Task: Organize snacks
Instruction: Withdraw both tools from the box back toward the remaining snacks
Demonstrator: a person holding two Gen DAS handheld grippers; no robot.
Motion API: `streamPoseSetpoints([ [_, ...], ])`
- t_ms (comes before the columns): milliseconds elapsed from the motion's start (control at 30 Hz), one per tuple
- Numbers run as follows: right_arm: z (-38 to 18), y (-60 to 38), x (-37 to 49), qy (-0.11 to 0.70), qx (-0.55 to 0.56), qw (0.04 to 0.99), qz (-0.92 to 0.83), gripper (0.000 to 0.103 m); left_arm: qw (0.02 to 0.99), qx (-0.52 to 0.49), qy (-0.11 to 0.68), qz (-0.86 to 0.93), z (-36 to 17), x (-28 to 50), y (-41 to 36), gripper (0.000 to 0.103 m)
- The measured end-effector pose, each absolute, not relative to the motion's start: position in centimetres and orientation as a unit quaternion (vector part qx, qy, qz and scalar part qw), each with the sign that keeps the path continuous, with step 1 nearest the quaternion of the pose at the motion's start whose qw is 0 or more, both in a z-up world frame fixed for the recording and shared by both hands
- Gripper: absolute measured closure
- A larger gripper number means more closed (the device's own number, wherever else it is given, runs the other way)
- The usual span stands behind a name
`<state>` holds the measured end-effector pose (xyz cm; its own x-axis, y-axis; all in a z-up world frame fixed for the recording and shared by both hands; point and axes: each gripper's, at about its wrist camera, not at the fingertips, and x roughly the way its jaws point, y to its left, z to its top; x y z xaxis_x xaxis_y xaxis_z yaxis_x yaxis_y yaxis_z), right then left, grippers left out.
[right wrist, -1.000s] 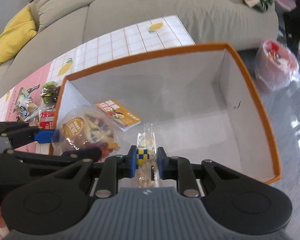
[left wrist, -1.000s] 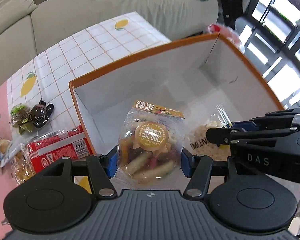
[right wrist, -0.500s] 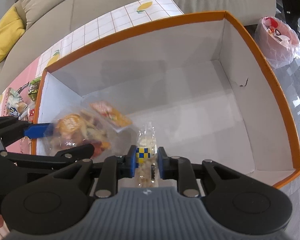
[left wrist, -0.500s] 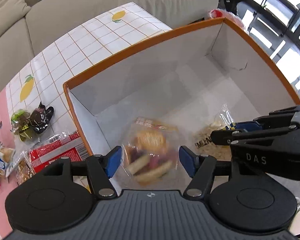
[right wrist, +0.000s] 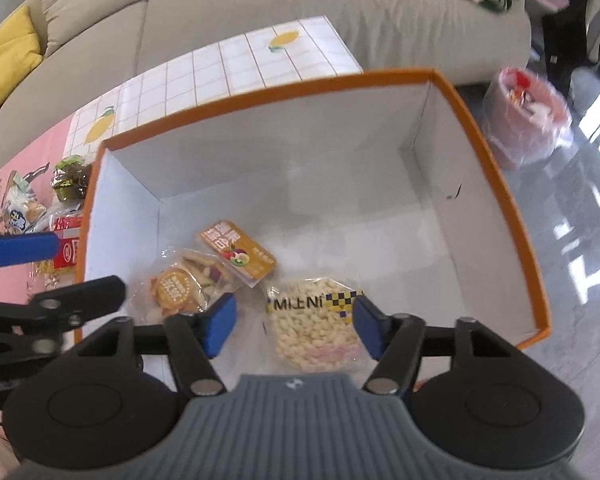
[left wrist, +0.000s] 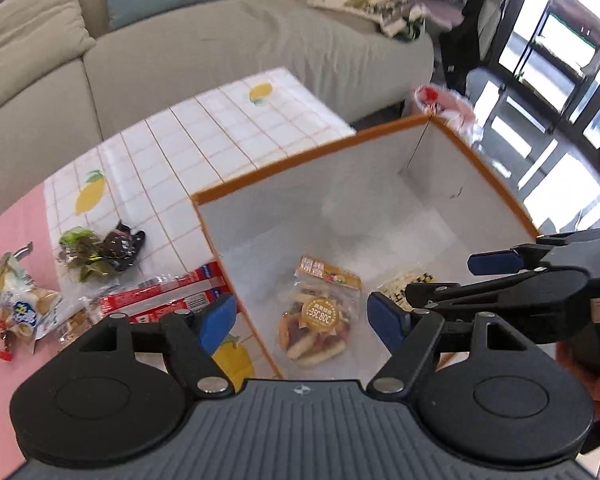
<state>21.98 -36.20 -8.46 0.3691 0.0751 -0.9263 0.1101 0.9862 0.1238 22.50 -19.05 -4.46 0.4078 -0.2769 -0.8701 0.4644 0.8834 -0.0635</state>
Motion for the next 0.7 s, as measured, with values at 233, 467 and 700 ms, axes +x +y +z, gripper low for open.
streamPoseSetpoints([
  [233, -4.3, -33.1, 18.9, 0.503, 0.022, 0.864, -0.022, 0.029, 0.869, 0.075, 0.446, -0.199, -0.9, 19.4, -14.7, 0.016],
  [467, -0.7, -28.8, 14.2, 0.42, 0.015, 0.907, -0.022, 0.025, 0.903, 0.055, 0.393, -0.165, 1.2, 16.0, -9.3, 0.016],
  [700, 0.5, -23.1, 10.3, 0.364, 0.021, 0.931, -0.003, 0.019, 0.923, 0.013, 0.36, -0.133, 0.9, 12.7, -3.1, 0.016],
])
